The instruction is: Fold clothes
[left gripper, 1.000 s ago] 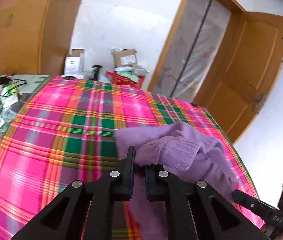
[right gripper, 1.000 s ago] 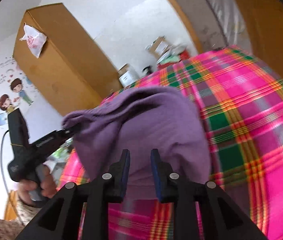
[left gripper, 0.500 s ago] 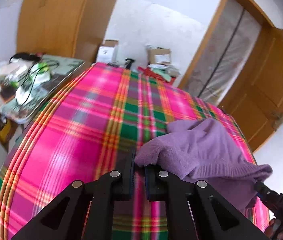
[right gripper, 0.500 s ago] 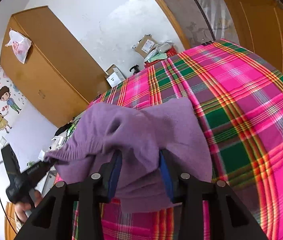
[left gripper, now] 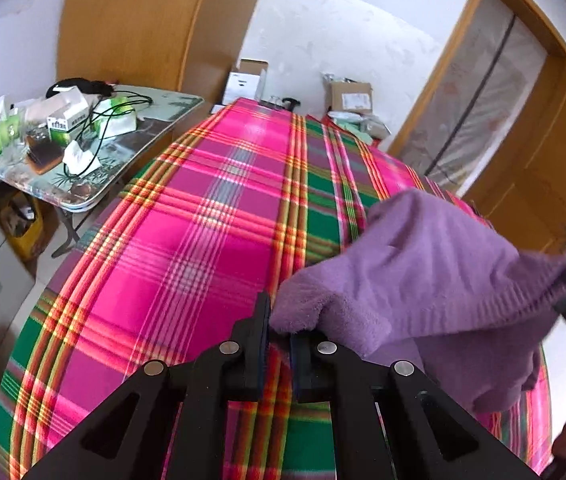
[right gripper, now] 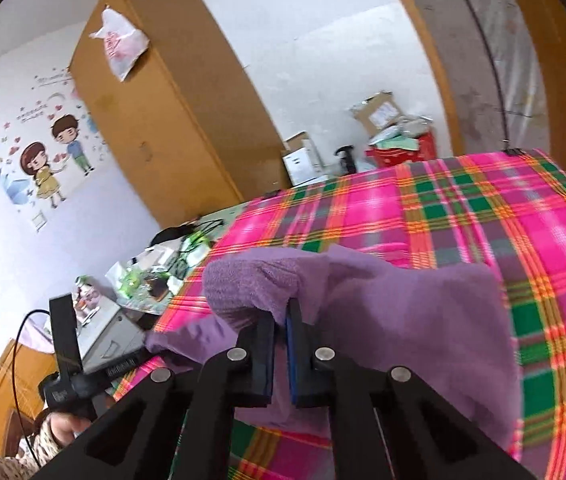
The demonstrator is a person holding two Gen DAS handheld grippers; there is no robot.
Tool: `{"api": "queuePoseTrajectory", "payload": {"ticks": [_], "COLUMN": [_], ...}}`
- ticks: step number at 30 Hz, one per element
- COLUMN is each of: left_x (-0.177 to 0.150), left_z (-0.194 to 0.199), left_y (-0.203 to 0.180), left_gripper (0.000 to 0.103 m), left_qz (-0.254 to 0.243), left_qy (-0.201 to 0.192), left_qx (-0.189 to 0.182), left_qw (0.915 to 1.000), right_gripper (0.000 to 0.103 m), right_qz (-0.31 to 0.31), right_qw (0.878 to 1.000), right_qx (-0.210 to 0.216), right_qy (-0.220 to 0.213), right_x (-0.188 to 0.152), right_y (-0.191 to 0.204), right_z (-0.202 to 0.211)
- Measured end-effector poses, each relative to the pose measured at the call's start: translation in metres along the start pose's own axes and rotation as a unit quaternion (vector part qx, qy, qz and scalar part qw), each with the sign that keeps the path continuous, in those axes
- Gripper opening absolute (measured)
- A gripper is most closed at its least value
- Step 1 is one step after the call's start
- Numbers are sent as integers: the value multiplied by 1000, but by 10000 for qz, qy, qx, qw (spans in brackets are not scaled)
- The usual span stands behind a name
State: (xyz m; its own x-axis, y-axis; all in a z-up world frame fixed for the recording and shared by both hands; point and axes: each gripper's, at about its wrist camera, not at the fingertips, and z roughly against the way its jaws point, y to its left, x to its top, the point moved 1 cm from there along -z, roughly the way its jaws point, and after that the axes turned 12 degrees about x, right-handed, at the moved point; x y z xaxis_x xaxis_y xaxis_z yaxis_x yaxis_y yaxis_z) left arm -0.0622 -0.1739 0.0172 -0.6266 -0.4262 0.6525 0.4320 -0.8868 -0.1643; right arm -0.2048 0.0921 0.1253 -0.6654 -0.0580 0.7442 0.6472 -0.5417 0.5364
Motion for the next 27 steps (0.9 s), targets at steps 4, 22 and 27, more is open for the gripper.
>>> {"api": "queuePoseTrajectory", "payload": {"ticks": [4, 22, 27], "left_x": [-7, -28, -30], "left_z": [8, 56, 51], "left_y": [5, -50, -73], "left_gripper": [9, 22, 25], "left_qz": [-129, -995, -1167], "left_qy": [29, -131, -72], "left_qx": [-54, -1556, -1753], "left_qw": [9999, 9827, 9775], "right_gripper": [5, 5, 5], "right_qz": [-21, -281, -331], "right_qw": [9990, 9825, 9765], "right_qx": [426, 1529, 1781], "right_qy": [92, 1027, 1167], "right_x": [9, -3, 3], "right_y": [11, 43, 49], "right_z": [-19, -85, -88]}}
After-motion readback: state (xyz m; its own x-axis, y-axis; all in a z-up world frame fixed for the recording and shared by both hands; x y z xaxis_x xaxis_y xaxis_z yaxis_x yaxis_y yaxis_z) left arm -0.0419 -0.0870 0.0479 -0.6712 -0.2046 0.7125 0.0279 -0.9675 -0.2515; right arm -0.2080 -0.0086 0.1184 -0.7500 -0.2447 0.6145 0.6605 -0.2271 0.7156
